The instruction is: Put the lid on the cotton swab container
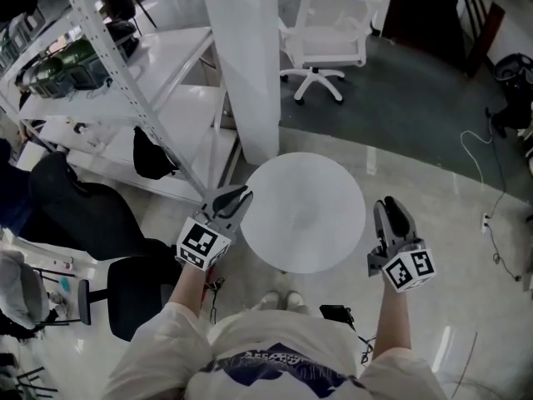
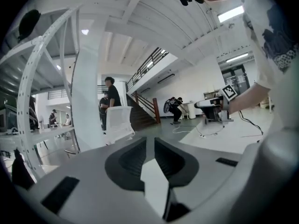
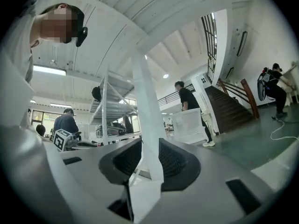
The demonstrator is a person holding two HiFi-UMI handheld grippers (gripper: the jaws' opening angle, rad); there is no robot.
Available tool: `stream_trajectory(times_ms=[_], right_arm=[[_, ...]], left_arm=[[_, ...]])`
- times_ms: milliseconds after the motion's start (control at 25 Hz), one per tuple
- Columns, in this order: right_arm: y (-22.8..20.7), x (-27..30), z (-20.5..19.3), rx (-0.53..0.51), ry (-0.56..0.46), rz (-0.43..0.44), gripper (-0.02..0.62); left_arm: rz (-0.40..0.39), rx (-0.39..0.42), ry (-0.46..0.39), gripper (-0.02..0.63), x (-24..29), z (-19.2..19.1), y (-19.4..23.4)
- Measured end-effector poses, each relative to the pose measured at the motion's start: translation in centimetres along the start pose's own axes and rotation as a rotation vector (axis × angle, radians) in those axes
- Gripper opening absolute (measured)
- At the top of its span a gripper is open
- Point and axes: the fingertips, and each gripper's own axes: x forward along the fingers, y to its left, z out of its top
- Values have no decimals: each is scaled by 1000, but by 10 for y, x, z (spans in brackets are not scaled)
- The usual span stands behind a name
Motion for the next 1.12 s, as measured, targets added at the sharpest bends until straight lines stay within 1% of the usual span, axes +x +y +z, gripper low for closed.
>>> stream_trajectory(times_ms=[80,160,320,400,480,600,680,760,840,1000,1120], right_arm=[[-2,1,-10,-9,35,10,134],[-3,2,-19,-11,64,16,143],[-4,10,-35,-9,114,38,147],[-2,16,-43,-11,141,51,149],[-2,22,-51,-19,174,66,150],[-6,30,-65,-30,225,89,152],[-9,36,-79,-37,262,103,153],[-11,43,-95,-64,317,122,153],[-8,50,-115,-114,389,164,153],[6,61,-156,-221,526,279,156],[14,68,-179,-254,584,344,160]], left_arm=[[-52,-25,36,76,6,-17,-11],[-104,-48,73,117,11,-35,-24],[-212,-60,161,177,24,-73,-50],[-273,-34,219,200,30,-91,-63],[-336,19,290,216,34,-113,-80],[-423,110,388,225,43,-149,-105],[-470,136,427,227,49,-170,-119],[-500,133,449,229,58,-189,-128],[-515,122,467,229,69,-207,-134],[-512,73,488,235,93,-234,-138],[-505,48,513,244,108,-251,-138]])
